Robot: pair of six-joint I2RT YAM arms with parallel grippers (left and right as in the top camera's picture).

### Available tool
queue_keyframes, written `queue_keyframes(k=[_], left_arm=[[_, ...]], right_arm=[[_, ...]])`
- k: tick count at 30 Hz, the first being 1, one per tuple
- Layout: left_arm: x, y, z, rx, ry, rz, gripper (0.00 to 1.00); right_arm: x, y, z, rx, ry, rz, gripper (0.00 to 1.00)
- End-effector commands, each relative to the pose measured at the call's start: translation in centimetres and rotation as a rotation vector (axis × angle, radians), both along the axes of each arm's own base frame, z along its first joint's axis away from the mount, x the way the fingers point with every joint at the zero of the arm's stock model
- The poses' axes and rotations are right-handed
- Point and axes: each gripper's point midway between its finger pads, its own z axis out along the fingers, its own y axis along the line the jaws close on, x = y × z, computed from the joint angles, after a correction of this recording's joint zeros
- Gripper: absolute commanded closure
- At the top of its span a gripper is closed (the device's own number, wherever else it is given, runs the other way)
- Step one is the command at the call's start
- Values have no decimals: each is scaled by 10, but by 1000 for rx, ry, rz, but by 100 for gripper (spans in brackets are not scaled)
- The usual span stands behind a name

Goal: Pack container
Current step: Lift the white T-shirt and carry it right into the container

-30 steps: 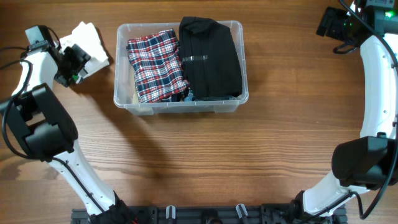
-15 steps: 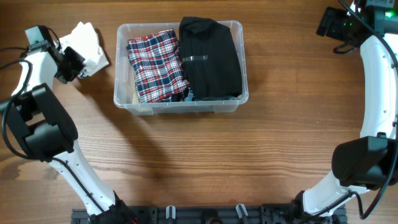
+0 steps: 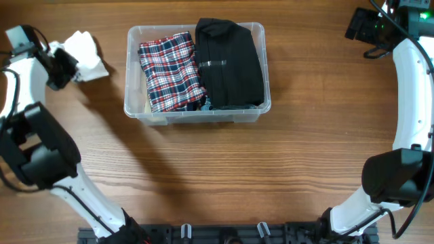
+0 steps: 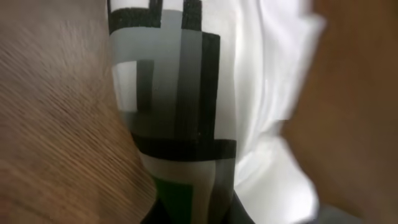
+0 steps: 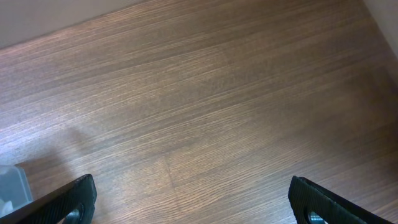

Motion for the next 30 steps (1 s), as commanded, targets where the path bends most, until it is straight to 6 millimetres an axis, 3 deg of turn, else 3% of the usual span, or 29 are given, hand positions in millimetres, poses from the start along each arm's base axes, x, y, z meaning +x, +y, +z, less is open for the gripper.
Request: queue_keyframes(k=[1,7,12,16,20,30], left_arm=[[7,-23,81,36,-163,-55,96],[9,-78,154,56,-311,-172,96],[1,-148,212,75,-434,-313,96],[-6,-204,233,116,-488,-483,96],[-15,-246,216,130,-434,-635,96],[-48,-308,100,-36,-71,-810,96]], right_arm=[[1,-2,-3,-16,9,-5,0],[1,-2,-3,-16,9,-5,1],[1,-2,-3,-16,9,-5,0],[1,-2,-3,-15,9,-5,0],[1,-2,-3,-16,9,-5,0],[1,-2,-3,-15,9,-5,0]])
